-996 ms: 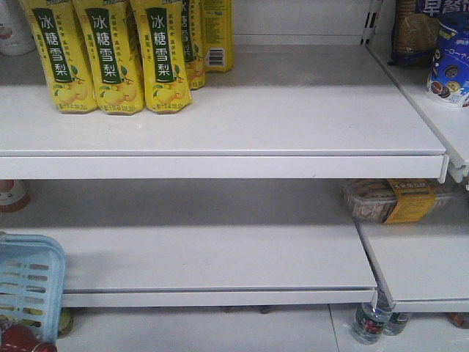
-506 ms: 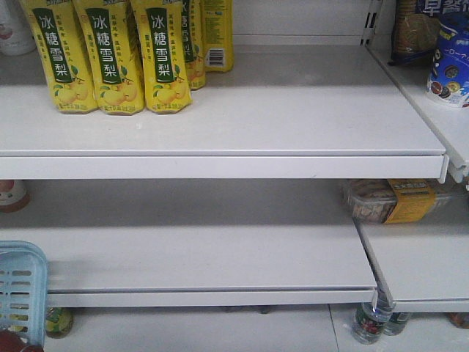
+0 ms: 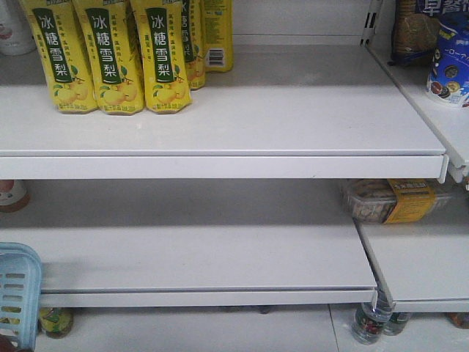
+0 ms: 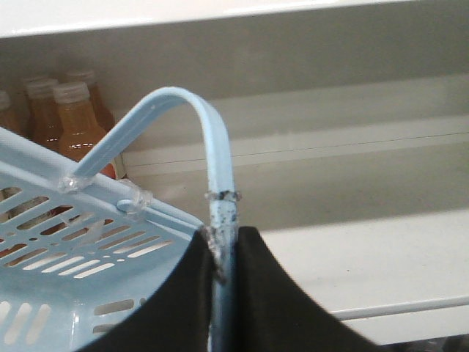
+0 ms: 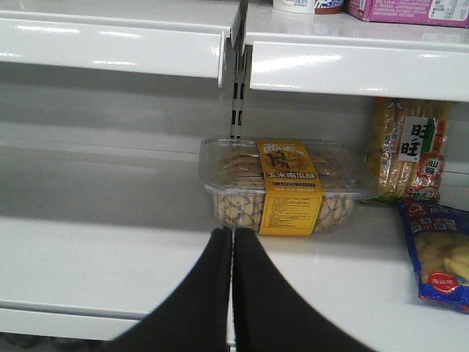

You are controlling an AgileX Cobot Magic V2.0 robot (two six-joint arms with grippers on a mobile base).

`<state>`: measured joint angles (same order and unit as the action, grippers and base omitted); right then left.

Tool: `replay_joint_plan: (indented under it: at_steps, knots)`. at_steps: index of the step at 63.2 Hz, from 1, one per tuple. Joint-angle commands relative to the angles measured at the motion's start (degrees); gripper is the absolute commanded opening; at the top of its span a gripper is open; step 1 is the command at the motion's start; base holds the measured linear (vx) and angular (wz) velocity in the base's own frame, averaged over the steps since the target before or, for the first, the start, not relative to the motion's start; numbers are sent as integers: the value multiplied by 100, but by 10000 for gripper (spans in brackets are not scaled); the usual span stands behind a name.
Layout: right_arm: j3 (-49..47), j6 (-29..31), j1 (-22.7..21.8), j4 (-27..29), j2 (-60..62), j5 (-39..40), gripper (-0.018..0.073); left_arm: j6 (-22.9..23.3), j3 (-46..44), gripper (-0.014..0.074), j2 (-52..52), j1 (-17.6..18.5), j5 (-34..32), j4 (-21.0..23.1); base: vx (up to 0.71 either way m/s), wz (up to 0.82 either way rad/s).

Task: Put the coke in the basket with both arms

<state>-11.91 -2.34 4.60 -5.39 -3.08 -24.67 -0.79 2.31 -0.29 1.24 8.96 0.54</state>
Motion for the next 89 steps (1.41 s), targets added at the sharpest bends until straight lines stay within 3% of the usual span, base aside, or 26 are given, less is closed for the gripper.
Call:
replay_joint_plan:
  at_steps: [1,38,89]
  knots:
    - [-130,23,-29,-44,-119,436,-9,-103,-3,-6,-140,5,-1011,-136,0,0]
    - [-130,23,-29,-44,-119,436,-9,163,-3,-6,-140,5,-1006,-54,0,0]
    - [-130,23,-29,-44,-119,436,-9,156,-43,-6,-127,5,-960,-54,0,0]
